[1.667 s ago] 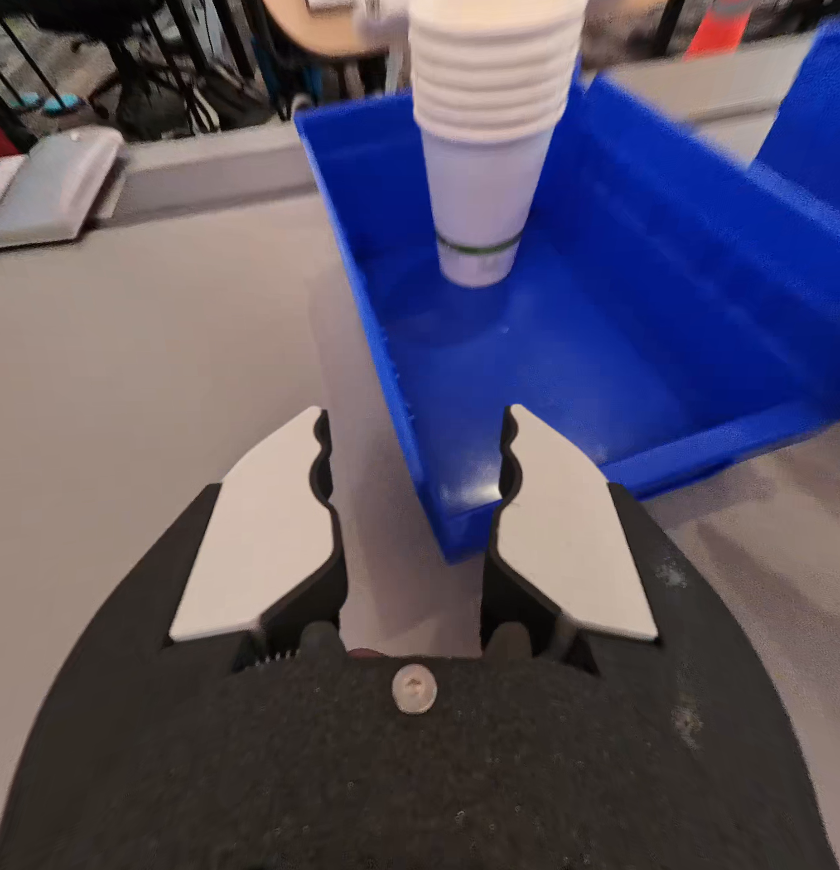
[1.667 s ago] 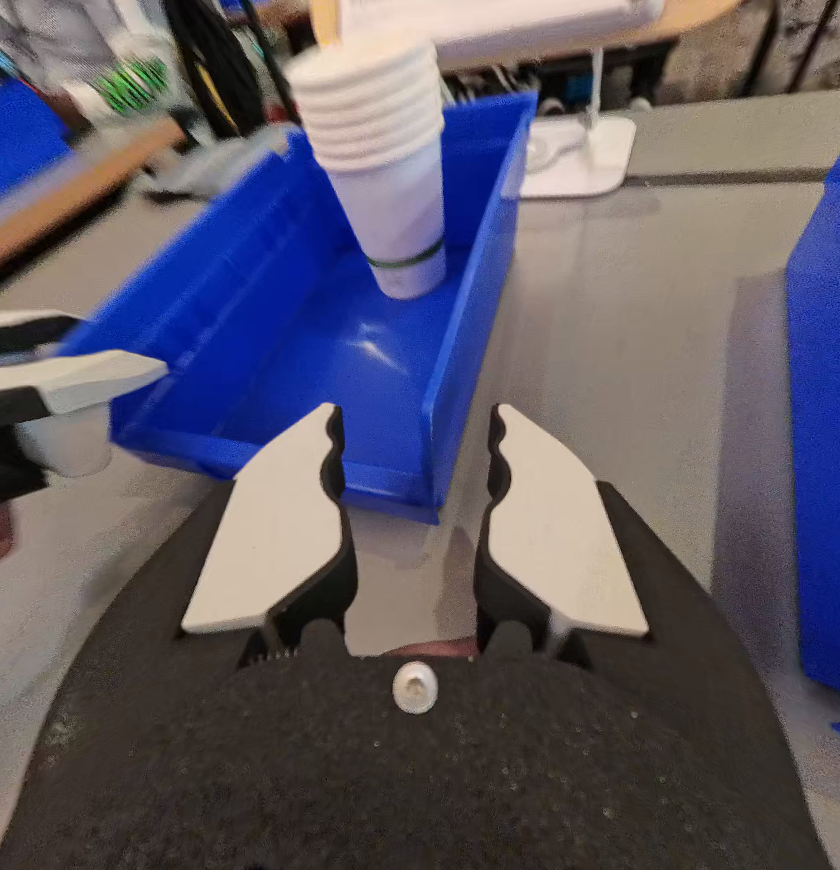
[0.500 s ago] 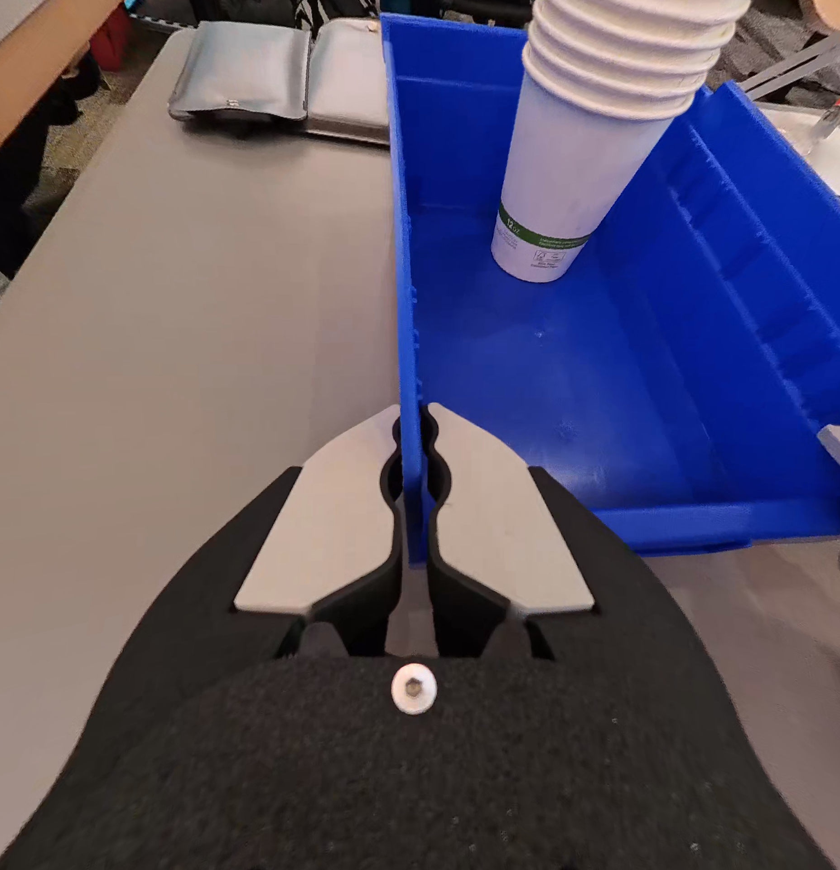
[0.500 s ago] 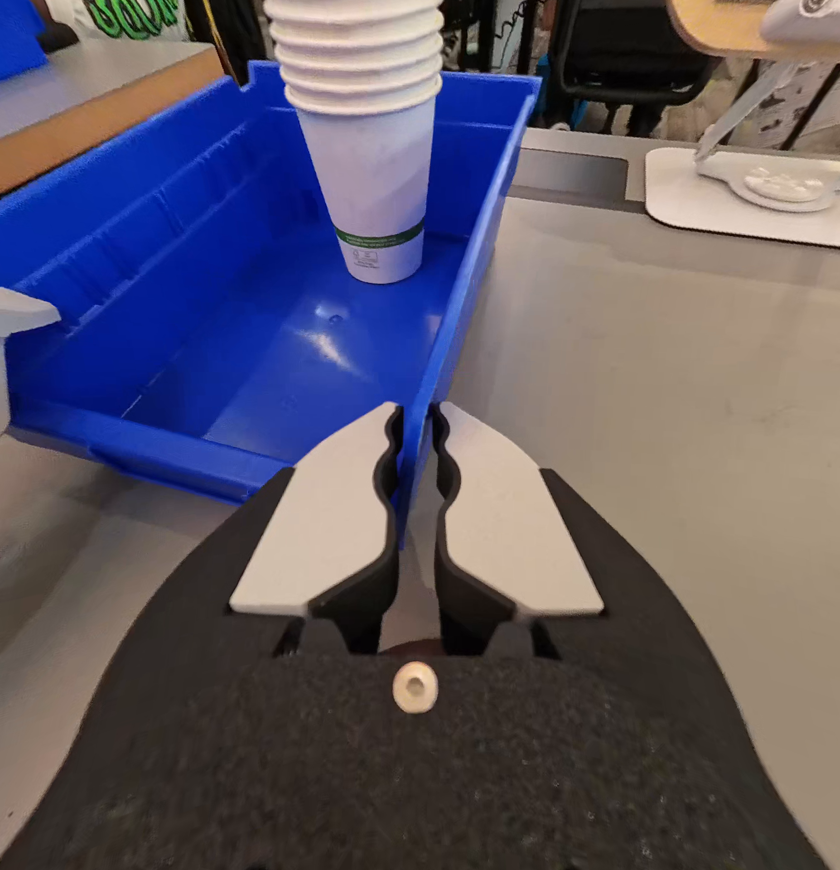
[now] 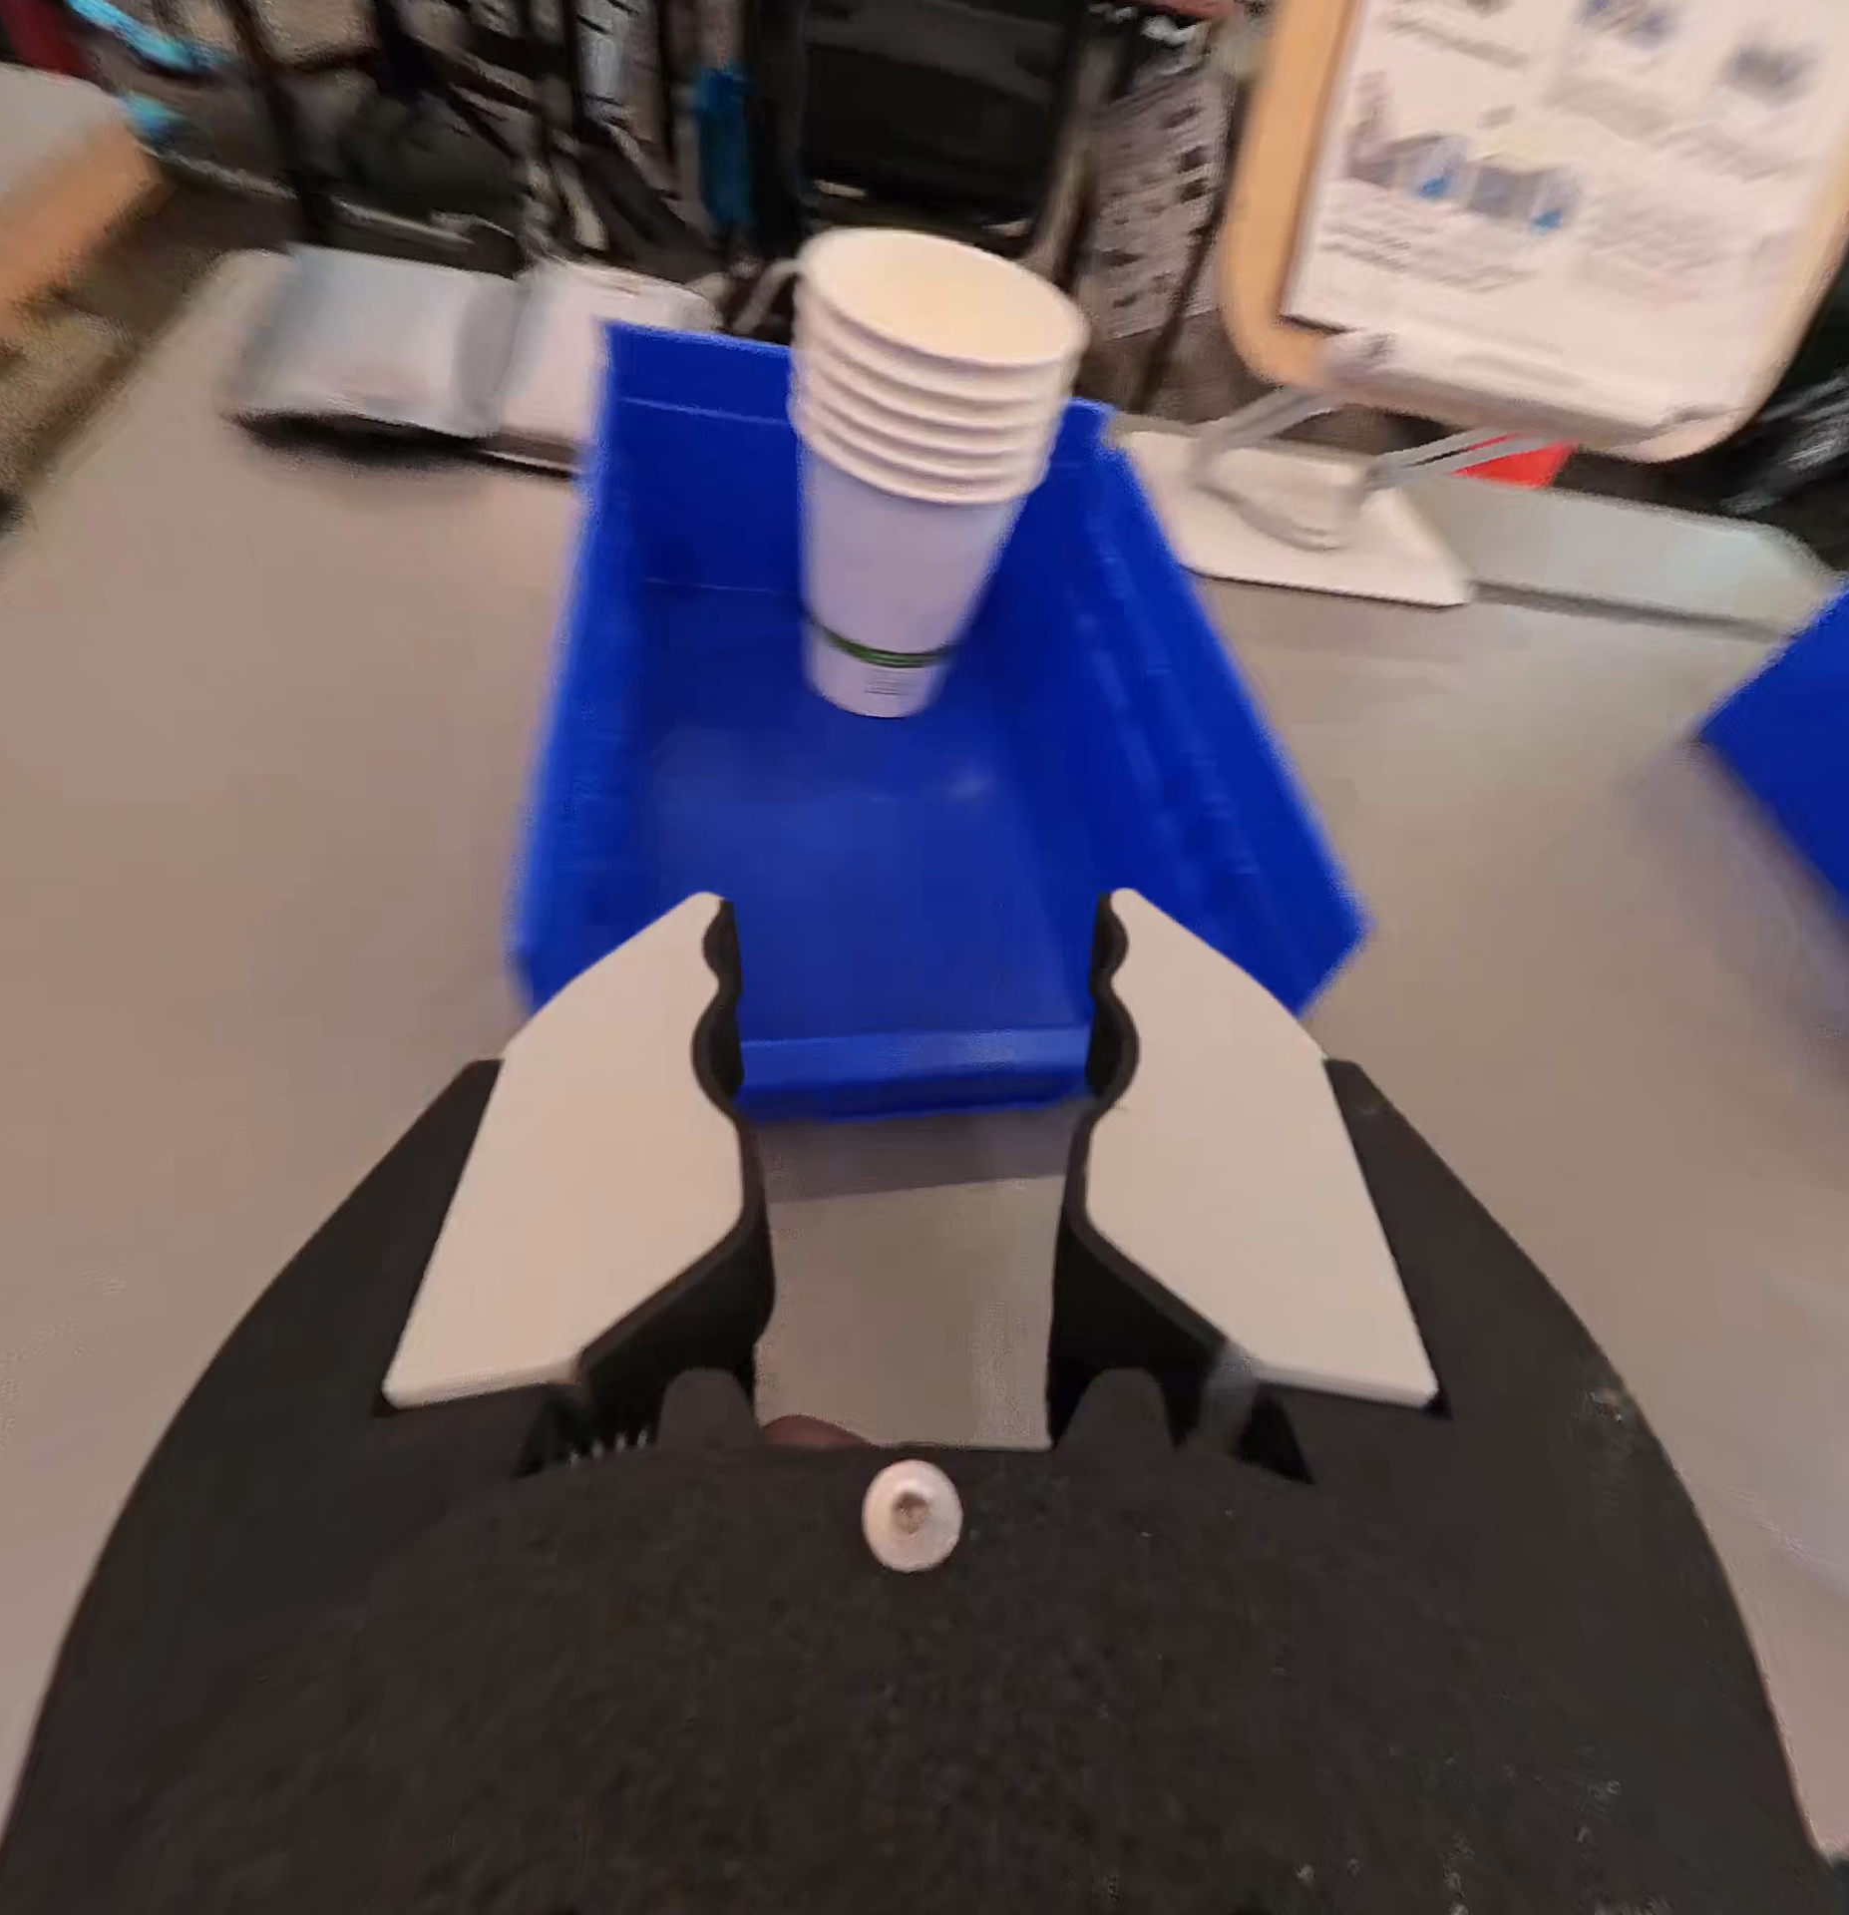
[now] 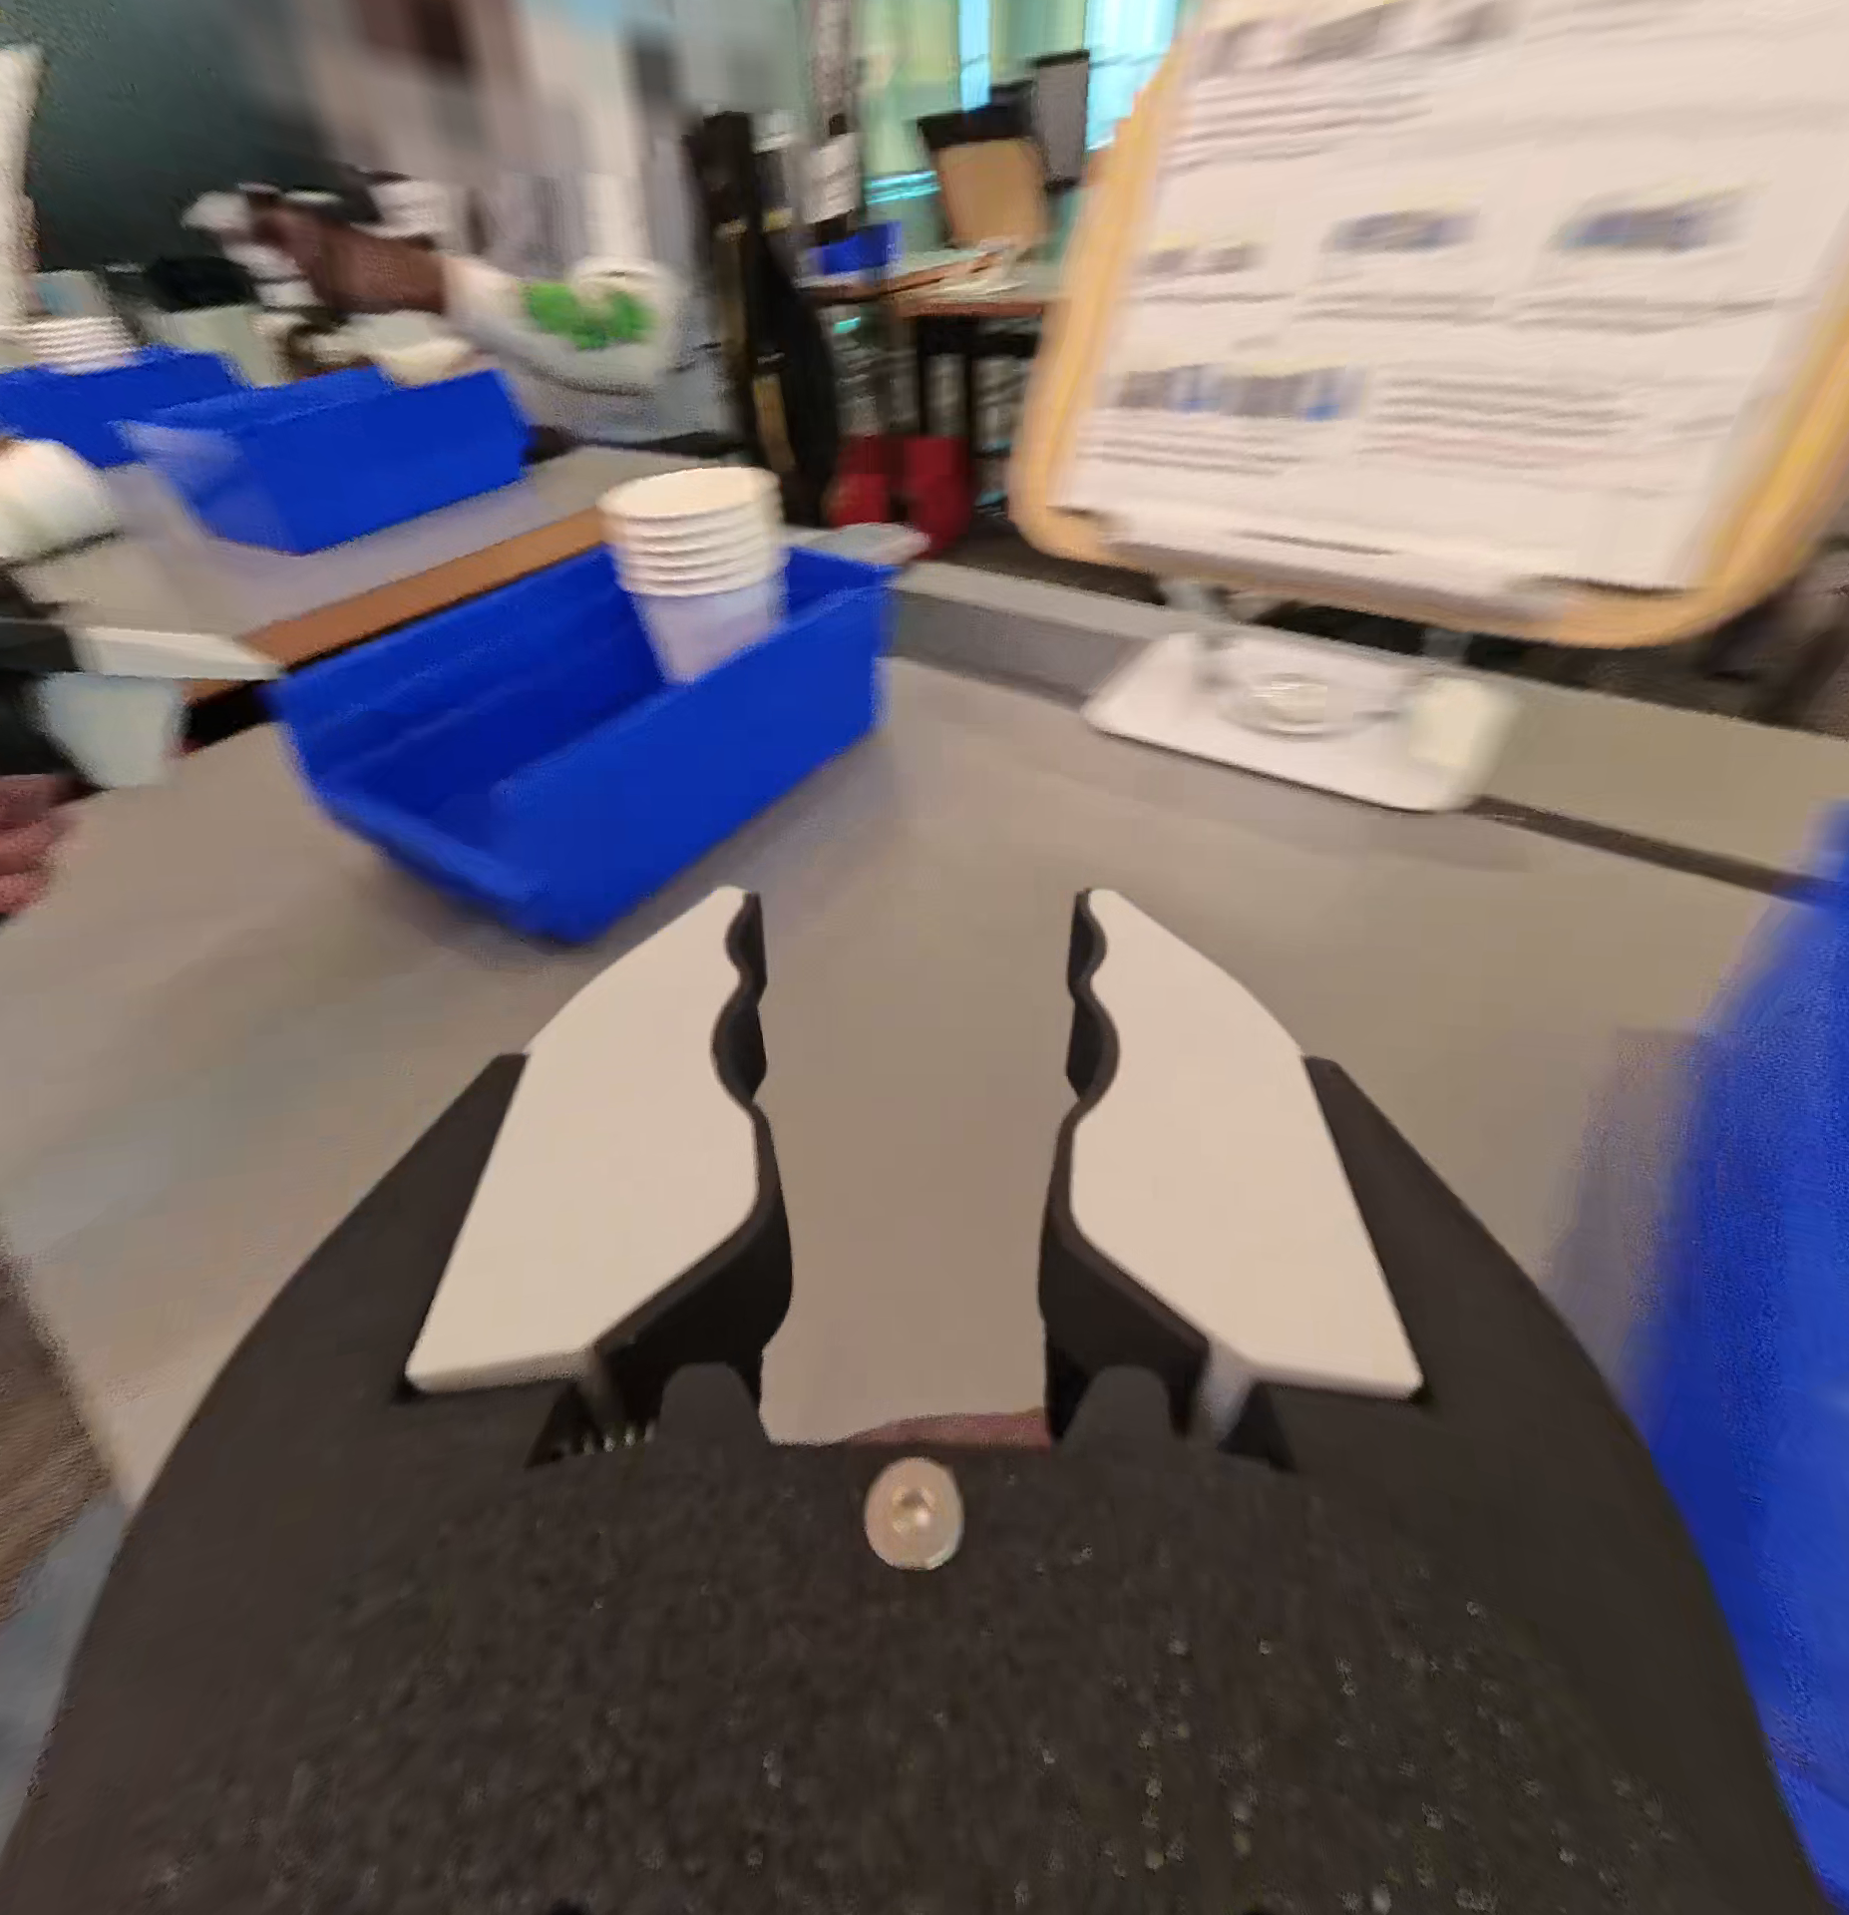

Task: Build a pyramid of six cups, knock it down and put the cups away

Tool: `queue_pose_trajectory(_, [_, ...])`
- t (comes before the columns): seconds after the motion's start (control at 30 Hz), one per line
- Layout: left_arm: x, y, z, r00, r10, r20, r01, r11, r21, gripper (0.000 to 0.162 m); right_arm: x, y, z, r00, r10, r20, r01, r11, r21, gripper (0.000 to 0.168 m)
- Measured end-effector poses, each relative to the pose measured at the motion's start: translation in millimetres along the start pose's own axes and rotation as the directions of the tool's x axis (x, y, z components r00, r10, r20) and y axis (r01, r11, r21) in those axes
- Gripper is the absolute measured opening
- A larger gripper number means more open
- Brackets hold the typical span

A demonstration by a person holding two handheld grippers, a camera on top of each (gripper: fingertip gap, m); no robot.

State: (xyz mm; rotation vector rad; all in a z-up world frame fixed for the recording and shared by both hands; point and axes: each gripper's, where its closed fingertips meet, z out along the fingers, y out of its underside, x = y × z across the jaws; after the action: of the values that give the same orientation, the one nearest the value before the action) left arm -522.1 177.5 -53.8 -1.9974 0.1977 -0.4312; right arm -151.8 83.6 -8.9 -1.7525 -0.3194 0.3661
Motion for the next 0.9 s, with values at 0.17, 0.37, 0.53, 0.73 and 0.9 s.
queue_pose_trajectory(0.17, [47.8,36.0,19.1,0.990,-0.102,-0.094,0.105,0.994,0.022,0.066,144.9,36.0,-90.6,0.958,0.030,-0.286,-0.037,0.999,-0.018,0.066])
queue_pose_trajectory(0.37, [46.5,45.1,20.0,1.000,0.011,0.017,-0.013,0.996,0.091,0.065,200.8,109.2,-139.1,0.872,0.109,-0.478,-0.140,0.990,-0.029,0.068])
queue_pose_trajectory(0.53, [34.4,46.3,21.6,0.994,0.061,0.094,-0.071,0.991,0.109,0.062,214.4,120.1,-142.9,0.856,0.095,-0.509,-0.154,0.985,-0.076,0.069])
queue_pose_trajectory(0.73, [38.9,68.1,40.8,0.982,0.162,0.098,-0.165,0.986,0.021,0.064,225.7,114.1,-151.3,0.832,0.073,-0.550,-0.110,0.993,-0.034,0.065])
queue_pose_trajectory(0.9, [45.9,68.9,36.8,0.989,0.128,0.079,-0.130,0.991,0.021,0.067,223.1,116.0,-155.5,0.837,0.104,-0.538,-0.131,0.991,-0.013,0.062])
